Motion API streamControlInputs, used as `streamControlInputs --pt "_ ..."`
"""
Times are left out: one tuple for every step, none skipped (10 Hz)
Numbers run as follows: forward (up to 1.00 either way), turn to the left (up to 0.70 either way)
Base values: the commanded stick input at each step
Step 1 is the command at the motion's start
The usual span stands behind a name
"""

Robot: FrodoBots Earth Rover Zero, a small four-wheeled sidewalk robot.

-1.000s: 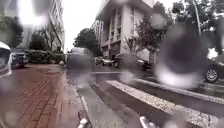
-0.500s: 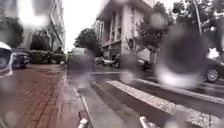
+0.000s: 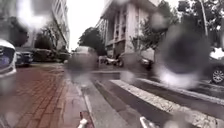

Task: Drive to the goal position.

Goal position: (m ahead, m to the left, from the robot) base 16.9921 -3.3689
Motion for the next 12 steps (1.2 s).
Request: streamControlInputs --pt "0.2 0.8" --pt "0.2 0.8" --pt "0.2 0.8" --pt "0.2 0.8" --pt "0.2 0.29" --pt "0.2 0.0" --pt "0.2 0.0" --pt "0.2 0.0" --pt "0.2 0.0" --pt "0.2 0.0" --pt "0.2 0.0" --pt "0.2 0.0"
